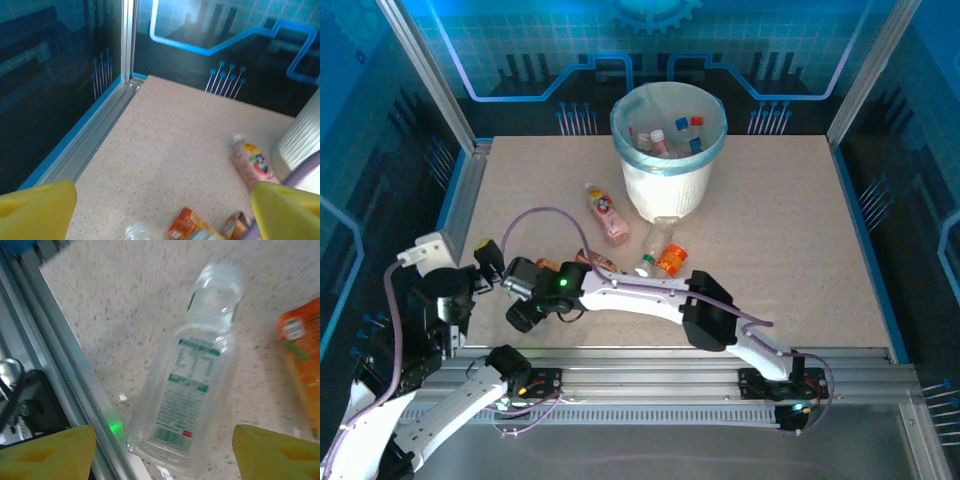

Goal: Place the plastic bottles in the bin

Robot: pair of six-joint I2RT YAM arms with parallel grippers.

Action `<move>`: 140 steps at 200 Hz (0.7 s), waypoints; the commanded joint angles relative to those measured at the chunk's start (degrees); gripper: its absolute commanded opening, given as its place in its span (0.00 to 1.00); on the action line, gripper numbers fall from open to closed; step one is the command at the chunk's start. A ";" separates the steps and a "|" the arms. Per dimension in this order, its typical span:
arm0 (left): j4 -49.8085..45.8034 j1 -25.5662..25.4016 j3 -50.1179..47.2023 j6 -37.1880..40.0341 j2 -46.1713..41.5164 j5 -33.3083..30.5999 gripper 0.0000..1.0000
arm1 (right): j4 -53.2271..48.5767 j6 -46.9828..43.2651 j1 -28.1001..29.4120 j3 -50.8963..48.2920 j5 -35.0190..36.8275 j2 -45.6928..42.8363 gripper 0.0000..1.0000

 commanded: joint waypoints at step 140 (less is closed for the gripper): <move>9.09 -0.17 -5.46 6.67 -4.03 -0.66 0.91 | -7.69 -2.08 0.07 14.77 -0.96 14.02 0.76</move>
